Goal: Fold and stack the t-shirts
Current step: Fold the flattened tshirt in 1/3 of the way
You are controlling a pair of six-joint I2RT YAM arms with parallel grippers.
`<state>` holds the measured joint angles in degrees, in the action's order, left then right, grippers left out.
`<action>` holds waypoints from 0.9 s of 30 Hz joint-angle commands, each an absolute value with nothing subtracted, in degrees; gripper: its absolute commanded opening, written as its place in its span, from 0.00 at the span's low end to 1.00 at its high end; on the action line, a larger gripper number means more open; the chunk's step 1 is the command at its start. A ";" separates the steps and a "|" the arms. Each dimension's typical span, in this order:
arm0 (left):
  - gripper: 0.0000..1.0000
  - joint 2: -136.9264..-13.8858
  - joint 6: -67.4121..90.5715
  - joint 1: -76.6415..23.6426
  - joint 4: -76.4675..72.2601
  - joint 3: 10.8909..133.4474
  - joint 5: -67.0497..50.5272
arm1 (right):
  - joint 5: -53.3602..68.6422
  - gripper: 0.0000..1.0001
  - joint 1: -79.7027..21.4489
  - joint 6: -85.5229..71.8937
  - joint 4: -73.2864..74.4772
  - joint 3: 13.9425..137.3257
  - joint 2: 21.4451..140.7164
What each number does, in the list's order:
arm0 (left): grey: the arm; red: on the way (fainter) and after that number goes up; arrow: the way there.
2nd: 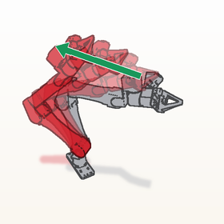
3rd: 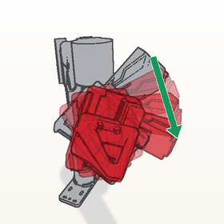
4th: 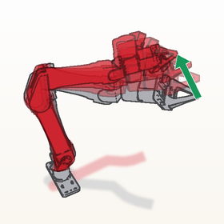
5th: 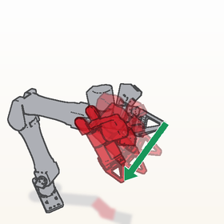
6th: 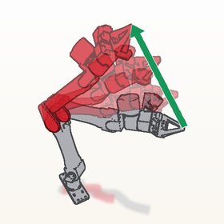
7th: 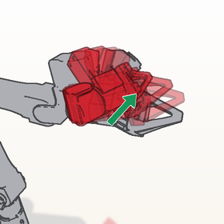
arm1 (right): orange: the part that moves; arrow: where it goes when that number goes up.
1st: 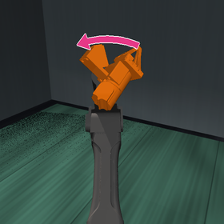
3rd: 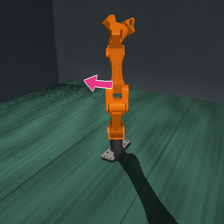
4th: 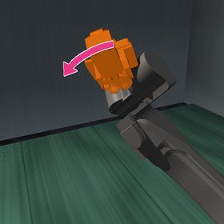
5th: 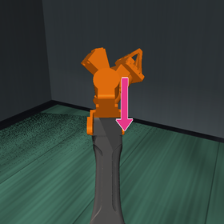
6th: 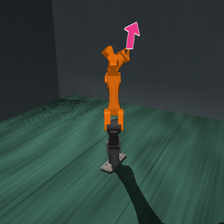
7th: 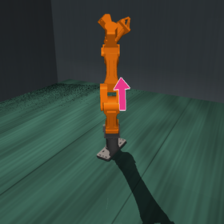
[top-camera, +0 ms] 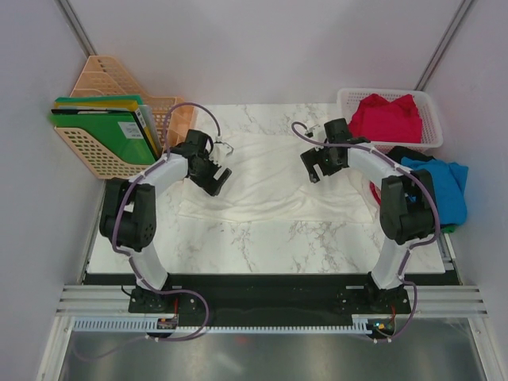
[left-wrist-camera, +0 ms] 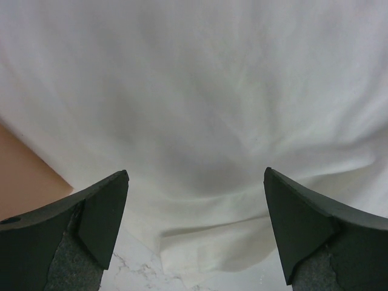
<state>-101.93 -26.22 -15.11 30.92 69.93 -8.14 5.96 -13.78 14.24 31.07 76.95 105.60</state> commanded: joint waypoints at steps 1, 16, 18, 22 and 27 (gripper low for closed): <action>1.00 -104.76 -23.90 -14.85 30.85 73.65 -10.11 | 3.78 0.98 -14.15 10.99 26.63 80.68 108.01; 1.00 -100.82 -25.84 -14.85 29.27 61.10 -7.12 | 4.13 0.98 -14.06 15.38 24.52 66.64 108.81; 1.00 -99.06 -25.75 -14.85 29.00 59.07 -7.64 | 4.13 0.98 -13.97 16.43 24.61 64.61 106.19; 1.00 -94.67 -25.49 -14.94 28.57 54.68 -8.43 | 4.39 0.98 -13.80 17.57 24.78 59.77 101.17; 1.00 -91.59 -25.05 -14.85 28.57 52.47 -9.14 | 5.36 0.98 -13.71 17.84 25.49 58.62 98.88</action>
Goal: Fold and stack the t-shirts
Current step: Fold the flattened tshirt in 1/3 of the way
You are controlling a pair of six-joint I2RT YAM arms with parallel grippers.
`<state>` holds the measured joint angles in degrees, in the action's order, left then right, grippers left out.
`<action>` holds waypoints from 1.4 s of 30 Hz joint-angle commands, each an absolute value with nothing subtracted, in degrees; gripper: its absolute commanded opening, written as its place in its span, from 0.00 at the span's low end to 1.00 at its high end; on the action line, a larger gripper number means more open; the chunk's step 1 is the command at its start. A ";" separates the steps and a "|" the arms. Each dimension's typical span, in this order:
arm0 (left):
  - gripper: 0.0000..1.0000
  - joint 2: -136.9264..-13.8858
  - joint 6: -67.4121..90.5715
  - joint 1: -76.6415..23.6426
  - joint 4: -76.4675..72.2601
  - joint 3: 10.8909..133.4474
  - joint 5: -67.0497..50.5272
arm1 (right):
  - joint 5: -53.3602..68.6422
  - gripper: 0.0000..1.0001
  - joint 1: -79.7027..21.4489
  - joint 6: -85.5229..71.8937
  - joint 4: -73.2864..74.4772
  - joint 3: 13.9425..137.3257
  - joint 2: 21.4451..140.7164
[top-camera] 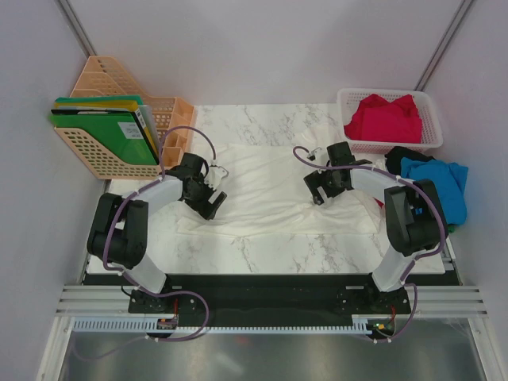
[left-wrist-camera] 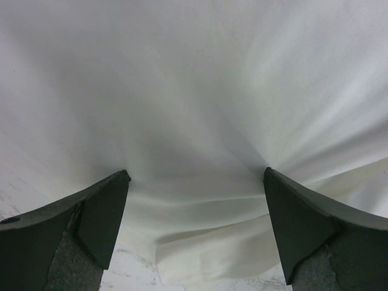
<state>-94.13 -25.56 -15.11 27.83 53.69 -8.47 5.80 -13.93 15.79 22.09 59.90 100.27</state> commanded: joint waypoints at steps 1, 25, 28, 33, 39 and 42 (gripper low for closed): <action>1.00 -91.23 -25.05 -14.94 28.56 51.95 -9.31 | 5.45 0.98 -13.80 17.93 25.58 58.54 98.62; 0.04 -68.64 -33.84 -18.63 40.69 43.07 -7.64 | 0.35 0.98 -13.89 17.49 34.81 53.36 63.55; 0.20 -70.40 -33.14 -18.55 41.75 43.24 -10.88 | -1.21 0.98 -13.89 17.31 34.37 51.95 63.20; 0.48 -71.46 -32.34 -18.55 42.45 43.16 -13.80 | -2.20 0.98 -13.89 17.49 34.37 52.12 63.37; 0.50 -72.16 -32.52 -18.63 42.36 42.54 -14.33 | -2.63 0.98 -13.80 17.32 34.01 52.73 64.51; 0.46 -72.95 -32.61 -18.55 42.10 42.36 -13.89 | -2.64 0.98 -13.89 17.31 34.10 52.91 64.60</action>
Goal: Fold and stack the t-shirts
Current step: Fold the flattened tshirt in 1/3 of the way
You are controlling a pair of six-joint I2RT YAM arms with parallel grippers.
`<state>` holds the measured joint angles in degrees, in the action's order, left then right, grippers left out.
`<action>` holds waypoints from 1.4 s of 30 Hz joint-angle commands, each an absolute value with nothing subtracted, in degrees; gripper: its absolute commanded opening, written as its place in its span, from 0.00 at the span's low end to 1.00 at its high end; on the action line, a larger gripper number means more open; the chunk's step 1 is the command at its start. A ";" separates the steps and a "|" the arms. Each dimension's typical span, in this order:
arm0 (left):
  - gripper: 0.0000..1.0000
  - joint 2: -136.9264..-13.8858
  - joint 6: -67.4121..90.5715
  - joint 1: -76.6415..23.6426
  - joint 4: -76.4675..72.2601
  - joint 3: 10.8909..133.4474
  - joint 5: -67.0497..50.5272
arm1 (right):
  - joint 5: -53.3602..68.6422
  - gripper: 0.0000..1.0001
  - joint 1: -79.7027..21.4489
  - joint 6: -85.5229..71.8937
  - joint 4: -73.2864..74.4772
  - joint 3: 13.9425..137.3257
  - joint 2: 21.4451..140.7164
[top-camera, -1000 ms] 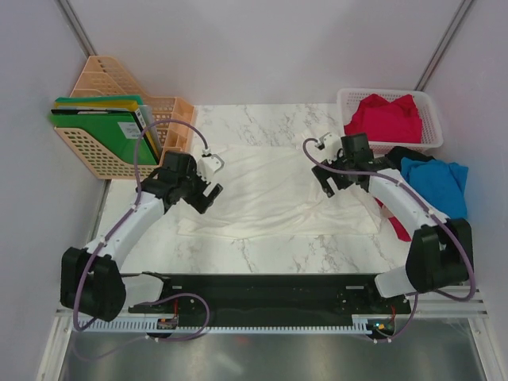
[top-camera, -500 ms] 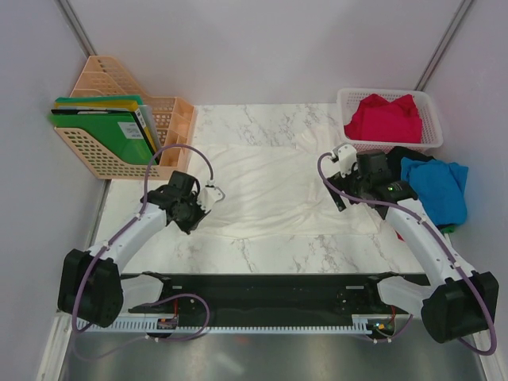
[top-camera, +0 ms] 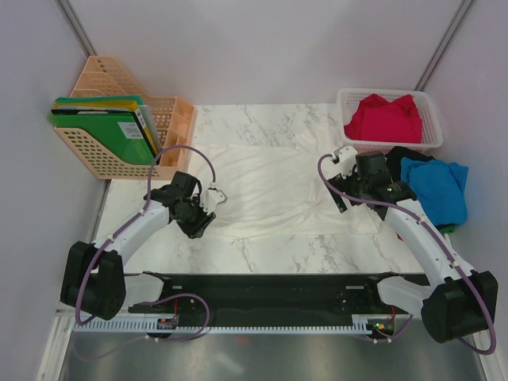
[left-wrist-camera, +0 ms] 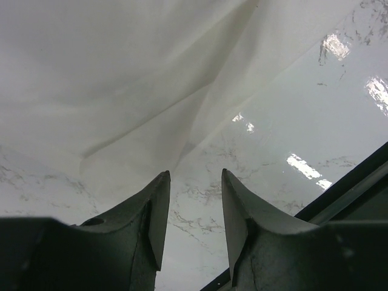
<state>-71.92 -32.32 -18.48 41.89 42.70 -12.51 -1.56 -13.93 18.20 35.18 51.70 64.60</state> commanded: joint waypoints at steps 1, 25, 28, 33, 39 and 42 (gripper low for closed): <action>0.46 -73.21 -32.61 -18.63 41.75 42.36 -13.54 | -2.55 0.98 -13.89 17.31 34.10 52.91 64.43; 0.02 -75.76 -32.17 -19.95 34.90 43.59 -5.64 | -0.17 0.98 -13.89 17.93 33.75 51.24 64.51; 0.02 -75.76 -32.34 -20.56 32.70 44.73 -2.03 | -0.09 0.98 -13.89 17.93 33.66 51.33 64.77; 0.02 -77.86 -32.34 -22.06 28.57 47.63 2.98 | -0.09 0.98 -13.89 17.93 33.75 51.33 64.95; 0.02 -83.66 -32.34 -23.20 25.76 50.80 5.44 | 1.49 0.98 -13.89 18.19 34.01 50.80 64.34; 0.02 -86.39 -32.61 -23.90 24.52 52.38 6.85 | 1.67 0.98 -13.89 18.46 34.37 50.63 64.07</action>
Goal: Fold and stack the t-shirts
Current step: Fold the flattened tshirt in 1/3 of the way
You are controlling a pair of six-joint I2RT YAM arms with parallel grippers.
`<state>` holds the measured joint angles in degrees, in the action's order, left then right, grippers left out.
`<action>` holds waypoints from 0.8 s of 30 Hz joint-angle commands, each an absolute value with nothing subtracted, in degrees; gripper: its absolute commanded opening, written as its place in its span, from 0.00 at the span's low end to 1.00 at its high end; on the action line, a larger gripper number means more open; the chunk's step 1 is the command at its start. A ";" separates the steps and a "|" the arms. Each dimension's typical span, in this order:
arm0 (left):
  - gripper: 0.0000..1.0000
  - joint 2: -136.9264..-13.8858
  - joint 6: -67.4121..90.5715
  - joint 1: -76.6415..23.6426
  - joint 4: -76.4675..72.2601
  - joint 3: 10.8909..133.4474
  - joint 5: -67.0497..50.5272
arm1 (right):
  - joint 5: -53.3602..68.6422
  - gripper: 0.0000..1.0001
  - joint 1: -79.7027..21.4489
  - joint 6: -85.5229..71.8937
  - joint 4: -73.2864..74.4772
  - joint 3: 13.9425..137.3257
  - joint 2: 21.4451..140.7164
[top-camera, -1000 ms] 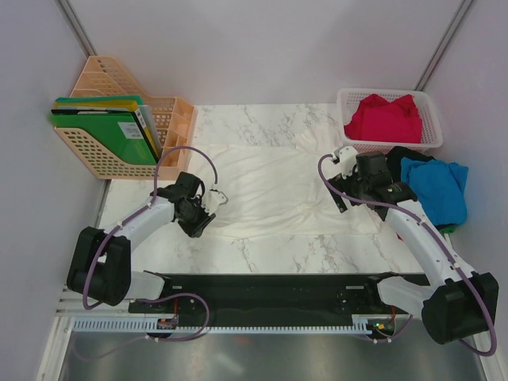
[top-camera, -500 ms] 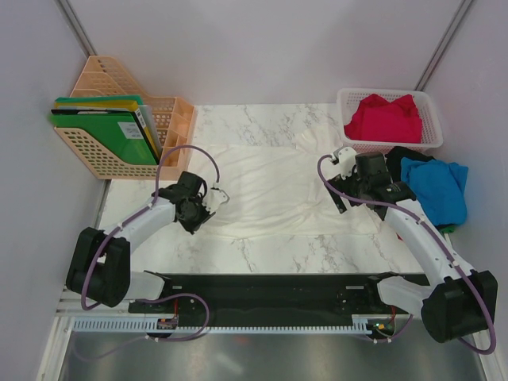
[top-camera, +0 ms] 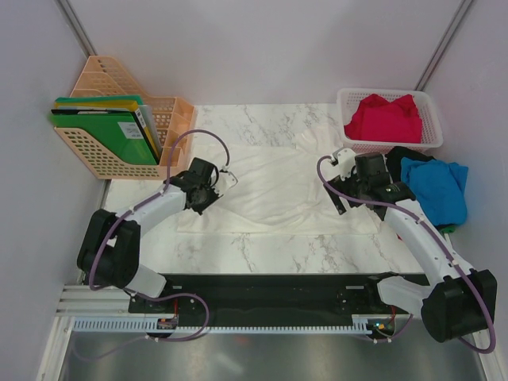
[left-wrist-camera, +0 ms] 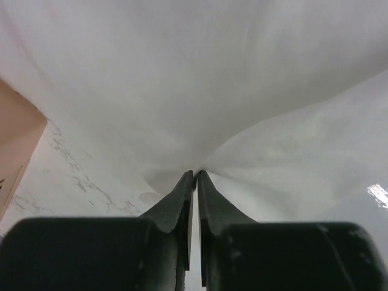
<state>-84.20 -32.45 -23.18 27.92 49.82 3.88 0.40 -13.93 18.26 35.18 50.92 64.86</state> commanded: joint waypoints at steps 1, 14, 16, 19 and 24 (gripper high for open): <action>0.15 -88.31 -32.52 -23.99 24.35 52.73 8.25 | 1.67 0.98 -13.89 18.63 34.45 50.54 63.90; 0.83 -83.76 -34.98 -24.35 18.28 46.59 15.91 | 2.55 0.98 -13.89 19.16 34.45 48.69 64.34; 0.83 -82.88 -34.98 -24.35 18.46 46.06 15.73 | 1.85 0.98 -13.89 18.90 33.58 48.78 64.07; 0.83 -83.32 -34.81 -24.35 18.46 45.53 16.17 | 0.35 0.98 -13.80 19.42 32.00 48.87 64.51; 0.82 -85.07 -33.75 -24.35 18.19 45.35 15.12 | -2.46 0.92 -13.89 20.92 29.54 51.23 70.56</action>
